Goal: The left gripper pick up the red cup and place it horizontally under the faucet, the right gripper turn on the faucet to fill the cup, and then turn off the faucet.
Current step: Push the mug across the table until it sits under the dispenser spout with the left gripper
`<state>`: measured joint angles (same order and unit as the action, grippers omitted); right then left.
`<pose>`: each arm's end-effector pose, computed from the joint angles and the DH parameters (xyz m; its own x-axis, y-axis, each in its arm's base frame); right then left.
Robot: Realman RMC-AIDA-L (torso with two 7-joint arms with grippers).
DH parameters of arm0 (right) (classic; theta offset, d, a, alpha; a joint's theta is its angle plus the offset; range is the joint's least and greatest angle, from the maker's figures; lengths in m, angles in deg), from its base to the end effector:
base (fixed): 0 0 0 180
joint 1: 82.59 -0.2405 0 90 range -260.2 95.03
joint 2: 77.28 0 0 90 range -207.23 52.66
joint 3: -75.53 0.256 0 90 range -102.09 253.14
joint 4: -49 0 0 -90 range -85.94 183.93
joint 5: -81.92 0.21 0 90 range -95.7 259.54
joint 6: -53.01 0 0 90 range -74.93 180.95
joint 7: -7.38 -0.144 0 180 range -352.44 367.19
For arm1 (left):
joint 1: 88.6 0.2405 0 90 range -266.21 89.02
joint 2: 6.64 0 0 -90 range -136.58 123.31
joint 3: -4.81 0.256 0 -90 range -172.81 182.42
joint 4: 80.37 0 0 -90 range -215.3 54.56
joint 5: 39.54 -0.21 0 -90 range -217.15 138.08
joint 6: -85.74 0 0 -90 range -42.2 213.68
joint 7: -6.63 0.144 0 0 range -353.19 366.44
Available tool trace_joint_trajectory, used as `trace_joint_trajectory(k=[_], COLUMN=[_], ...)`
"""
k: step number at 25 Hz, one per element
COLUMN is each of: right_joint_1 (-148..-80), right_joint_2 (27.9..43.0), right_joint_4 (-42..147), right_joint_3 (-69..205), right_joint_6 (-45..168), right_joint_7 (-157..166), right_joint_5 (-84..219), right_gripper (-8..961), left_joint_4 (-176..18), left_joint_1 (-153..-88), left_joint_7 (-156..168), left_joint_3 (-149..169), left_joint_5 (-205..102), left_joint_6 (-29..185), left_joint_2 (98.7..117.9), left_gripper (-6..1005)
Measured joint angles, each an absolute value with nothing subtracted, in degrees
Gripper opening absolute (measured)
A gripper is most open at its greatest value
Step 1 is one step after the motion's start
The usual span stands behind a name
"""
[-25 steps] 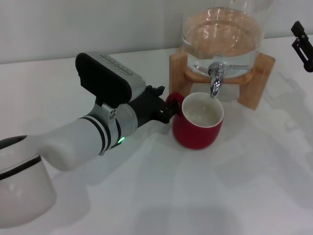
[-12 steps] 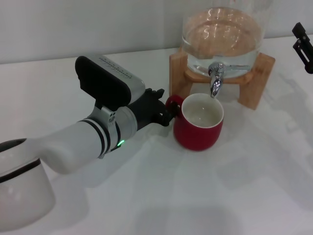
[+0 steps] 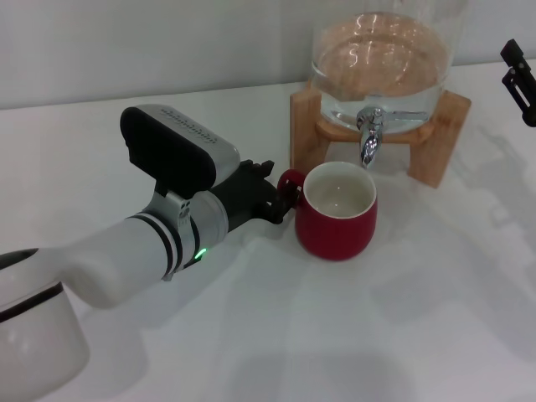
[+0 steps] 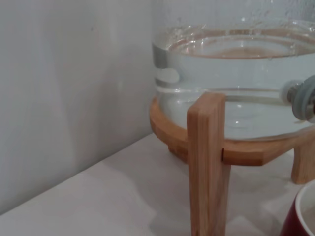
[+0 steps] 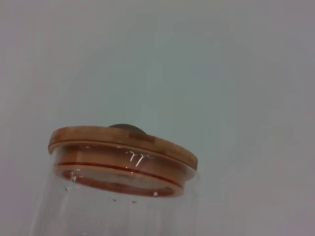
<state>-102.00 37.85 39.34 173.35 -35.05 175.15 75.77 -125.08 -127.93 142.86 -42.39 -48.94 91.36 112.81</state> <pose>0.3235 0.3023 0.0600 0.7087 0.3942 -0.5852 -0.5579 -0.1946 -0.8068 -0.1483 0.3647 -0.1584 0.8956 0.2695 0.3539 0.4274 -0.7416 -0.5170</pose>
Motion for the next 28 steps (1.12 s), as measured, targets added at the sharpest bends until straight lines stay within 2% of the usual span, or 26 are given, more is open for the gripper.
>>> trace_joint_trajectory(k=[17,28], right_joint_1=[-102.0,-102.1], right_joint_2=[37.85,37.85], right_joint_4=[39.3,39.3], right_joint_3=[173.3,173.3], right_joint_6=[-34.7,-34.2], right_joint_7=[175.2,175.2], right_joint_5=[75.8,75.8], right_gripper=[617,617], left_joint_4=[-126.2,-131.8], left_joint_1=[-125.8,-120.2], left_joint_7=[142.9,143.3], left_joint_3=[-41.5,-40.7], left_joint_5=[-48.9,-51.6], left_joint_6=[91.4,89.0], left_joint_2=[112.8,112.55], left_gripper=[452,452])
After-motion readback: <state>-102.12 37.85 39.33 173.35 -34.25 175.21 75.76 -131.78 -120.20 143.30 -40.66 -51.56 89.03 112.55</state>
